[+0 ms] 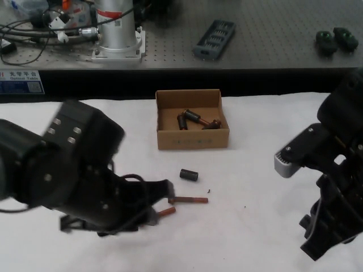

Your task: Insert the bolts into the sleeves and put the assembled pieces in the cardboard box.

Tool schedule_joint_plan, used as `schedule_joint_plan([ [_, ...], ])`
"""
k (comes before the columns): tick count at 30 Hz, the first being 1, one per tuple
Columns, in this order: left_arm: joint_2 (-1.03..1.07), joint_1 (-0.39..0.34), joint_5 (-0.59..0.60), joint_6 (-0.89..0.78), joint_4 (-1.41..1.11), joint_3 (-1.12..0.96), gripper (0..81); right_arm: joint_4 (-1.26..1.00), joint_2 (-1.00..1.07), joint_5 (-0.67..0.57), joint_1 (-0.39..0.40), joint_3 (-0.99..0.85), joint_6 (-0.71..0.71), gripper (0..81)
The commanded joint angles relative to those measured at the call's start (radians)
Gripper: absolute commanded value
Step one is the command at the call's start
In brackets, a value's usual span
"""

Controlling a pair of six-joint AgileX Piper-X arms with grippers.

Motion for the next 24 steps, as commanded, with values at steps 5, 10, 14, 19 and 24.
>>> schedule_joint_plan([
  [5,0.031,-0.042,-0.094,-0.431,-0.039,-0.005,36.4,-0.001,-0.015,-0.014,-0.007,0.0,-0.007,2.8],
  [10,0.036,-0.044,-0.224,-0.658,-0.075,-0.005,36.1,-0.001,-0.015,-0.014,-0.007,0.0,-0.007,2.8],
  [14,0.041,-0.044,-0.274,-0.782,-0.075,-0.005,35.6,-0.001,-0.015,-0.014,-0.007,0.0,-0.007,2.8],
  [19,0.087,-0.044,-0.224,-0.891,-0.075,-0.007,35.6,-0.001,-0.015,-0.014,-0.007,0.0,-0.007,2.8],
  [24,0.129,-0.044,-0.213,-0.965,-0.077,-0.007,35.6,-0.001,-0.015,-0.014,-0.007,0.0,-0.007,2.8],
])
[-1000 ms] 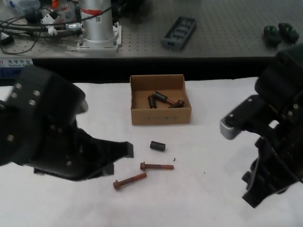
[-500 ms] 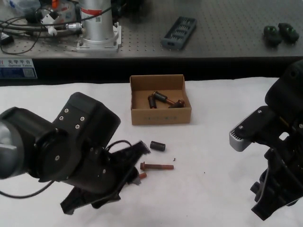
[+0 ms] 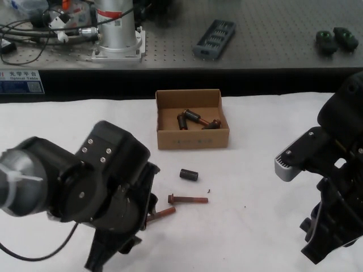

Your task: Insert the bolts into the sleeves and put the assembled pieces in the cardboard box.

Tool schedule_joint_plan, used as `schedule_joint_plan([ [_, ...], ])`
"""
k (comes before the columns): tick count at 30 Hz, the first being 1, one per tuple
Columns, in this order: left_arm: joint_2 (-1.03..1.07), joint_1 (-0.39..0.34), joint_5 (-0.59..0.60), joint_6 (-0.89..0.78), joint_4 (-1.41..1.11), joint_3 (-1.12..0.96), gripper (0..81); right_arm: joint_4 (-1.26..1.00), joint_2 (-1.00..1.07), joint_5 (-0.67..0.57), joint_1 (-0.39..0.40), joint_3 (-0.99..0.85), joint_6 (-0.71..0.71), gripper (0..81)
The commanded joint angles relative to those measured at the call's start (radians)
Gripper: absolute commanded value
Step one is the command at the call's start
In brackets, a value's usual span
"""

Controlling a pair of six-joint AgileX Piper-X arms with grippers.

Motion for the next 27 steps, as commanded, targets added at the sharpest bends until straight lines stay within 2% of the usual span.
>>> schedule_joint_plan([
  [1,0.017,-0.003,-0.001,-0.101,0.001,-0.007,35.6,-0.001,-0.015,-0.014,-0.007,-0.002,-0.007,2.8],
  [10,0.066,-0.003,-0.001,-0.266,-0.104,-0.007,30.1,-0.001,-0.015,-0.014,-0.007,-0.002,-0.007,2.8],
  [27,0.138,-0.003,-0.013,-0.288,-0.162,-0.007,29.3,-0.001,-0.015,-0.017,-0.007,-0.003,-0.007,2.8],
])
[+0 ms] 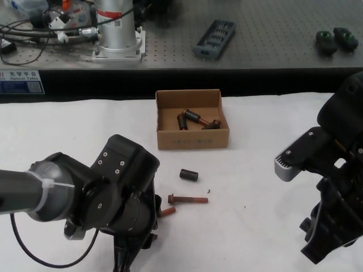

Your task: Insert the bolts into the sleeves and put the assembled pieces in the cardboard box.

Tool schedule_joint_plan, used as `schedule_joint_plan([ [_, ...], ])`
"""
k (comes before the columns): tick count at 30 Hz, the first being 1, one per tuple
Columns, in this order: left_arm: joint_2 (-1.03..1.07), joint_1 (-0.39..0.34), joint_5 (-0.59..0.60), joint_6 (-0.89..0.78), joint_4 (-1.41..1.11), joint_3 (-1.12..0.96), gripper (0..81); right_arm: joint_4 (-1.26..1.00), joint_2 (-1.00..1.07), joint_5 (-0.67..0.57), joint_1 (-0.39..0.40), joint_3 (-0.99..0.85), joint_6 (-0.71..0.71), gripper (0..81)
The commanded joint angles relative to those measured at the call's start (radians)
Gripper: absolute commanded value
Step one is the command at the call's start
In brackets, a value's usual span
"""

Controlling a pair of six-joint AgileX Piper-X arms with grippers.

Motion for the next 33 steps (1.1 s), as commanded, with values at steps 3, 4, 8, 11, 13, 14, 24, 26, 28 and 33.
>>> schedule_joint_plan([
  [3,0.019,-0.003,-0.012,-0.019,0.0,-0.004,29.3,-0.001,-0.015,-0.017,-0.007,-0.003,-0.007,2.8],
  [4,0.019,-0.003,-0.005,-0.019,-0.007,-0.004,29.3,-0.001,-0.015,-0.017,-0.007,-0.003,-0.007,2.8],
  [8,0.001,0.0,0.047,0.027,-0.033,-0.004,29.3,-0.001,-0.015,-0.017,-0.007,-0.003,-0.007,2.8],
  [11,-0.027,0.004,0.04,0.118,-0.027,-0.004,29.3,-0.001,-0.015,-0.017,-0.007,-0.003,-0.007,2.8],
  [13,-0.043,0.013,0.039,0.211,-0.018,-0.004,29.3,-0.001,-0.015,-0.017,-0.007,-0.003,-0.007,2.8],
  [14,-0.05,0.02,0.039,0.27,-0.01,-0.004,29.3,-0.001,-0.015,-0.017,-0.007,-0.003,-0.007,2.8],
  [24,-0.125,0.094,0.096,1.237,0.119,-0.004,29.3,-0.001,-0.015,-0.017,-0.007,-0.003,-0.007,2.8],
  [26,-0.127,0.094,0.112,1.475,0.134,-0.004,29.3,-0.001,-0.015,-0.017,-0.007,-0.003,-0.007,2.8],
  [28,-0.127,0.094,0.137,1.69,0.144,-0.004,29.3,-0.001,-0.015,-0.017,-0.007,-0.003,-0.007,2.8],
  [33,-0.127,0.094,0.144,2.072,0.124,-0.004,29.3,-0.001,-0.015,-0.017,-0.007,-0.003,-0.007,2.8],
])
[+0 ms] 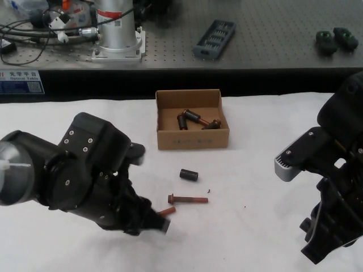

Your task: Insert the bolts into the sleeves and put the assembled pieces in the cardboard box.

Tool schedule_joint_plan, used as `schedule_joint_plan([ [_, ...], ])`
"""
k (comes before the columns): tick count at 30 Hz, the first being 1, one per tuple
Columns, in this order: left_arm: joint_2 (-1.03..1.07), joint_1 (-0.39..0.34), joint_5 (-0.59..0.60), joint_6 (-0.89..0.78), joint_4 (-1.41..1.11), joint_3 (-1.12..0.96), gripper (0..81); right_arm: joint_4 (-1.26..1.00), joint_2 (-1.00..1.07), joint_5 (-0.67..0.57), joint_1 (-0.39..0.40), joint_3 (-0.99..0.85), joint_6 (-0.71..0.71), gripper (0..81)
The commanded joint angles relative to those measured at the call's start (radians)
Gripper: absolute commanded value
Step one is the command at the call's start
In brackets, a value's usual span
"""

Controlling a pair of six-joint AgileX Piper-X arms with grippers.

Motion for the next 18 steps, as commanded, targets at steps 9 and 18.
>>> schedule_joint_plan([
  [9,-0.003,0.008,0.004,0.665,-0.107,-0.003,29.3,-0.001,-0.015,-0.017,-0.007,-0.003,-0.007,2.8],
  [18,0.076,0.013,0.042,0.678,-0.13,-0.003,29.3,-0.001,-0.015,-0.017,-0.007,-0.003,-0.007,2.8],
])
